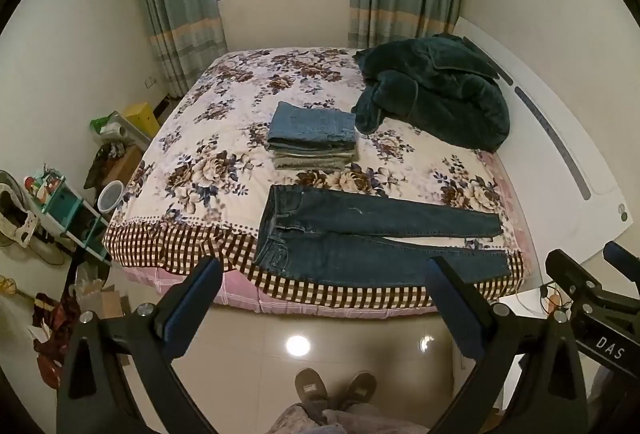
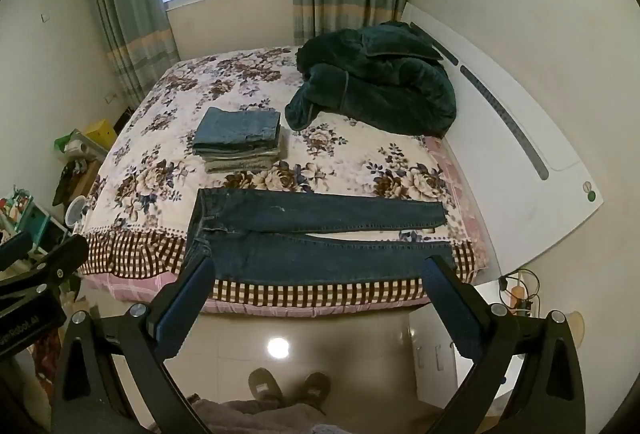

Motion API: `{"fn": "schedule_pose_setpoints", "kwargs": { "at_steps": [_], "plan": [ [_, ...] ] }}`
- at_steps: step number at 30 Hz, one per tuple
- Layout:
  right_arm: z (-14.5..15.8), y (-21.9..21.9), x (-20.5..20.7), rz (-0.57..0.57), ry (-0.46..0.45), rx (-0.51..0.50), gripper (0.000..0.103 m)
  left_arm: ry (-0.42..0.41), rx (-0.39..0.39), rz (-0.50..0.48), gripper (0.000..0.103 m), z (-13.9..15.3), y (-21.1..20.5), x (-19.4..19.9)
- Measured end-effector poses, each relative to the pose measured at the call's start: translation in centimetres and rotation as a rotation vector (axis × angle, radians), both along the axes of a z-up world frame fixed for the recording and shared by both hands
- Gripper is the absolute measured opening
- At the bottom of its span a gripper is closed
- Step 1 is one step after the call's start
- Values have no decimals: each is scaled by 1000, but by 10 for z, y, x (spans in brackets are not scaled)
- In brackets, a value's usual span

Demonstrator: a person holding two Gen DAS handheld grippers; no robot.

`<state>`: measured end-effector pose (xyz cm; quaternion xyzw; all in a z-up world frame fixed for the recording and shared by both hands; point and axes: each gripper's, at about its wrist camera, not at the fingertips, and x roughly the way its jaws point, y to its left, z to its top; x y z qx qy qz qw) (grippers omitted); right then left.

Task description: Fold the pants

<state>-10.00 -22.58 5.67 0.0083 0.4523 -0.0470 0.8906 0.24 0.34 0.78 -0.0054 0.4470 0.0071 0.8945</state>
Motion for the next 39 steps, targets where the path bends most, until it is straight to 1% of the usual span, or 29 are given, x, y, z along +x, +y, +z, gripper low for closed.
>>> {"fn": "schedule_pose_setpoints", "kwargs": {
  "at_steps": [16,39],
  "plan": [
    [-6,12,-4,15,4,-5,103,1,4,-1,103,-1,-2,1],
    [-6,16,-8,17,5,-3,103,2,-5,-2,103,0,-2,-3]
  ]
}}
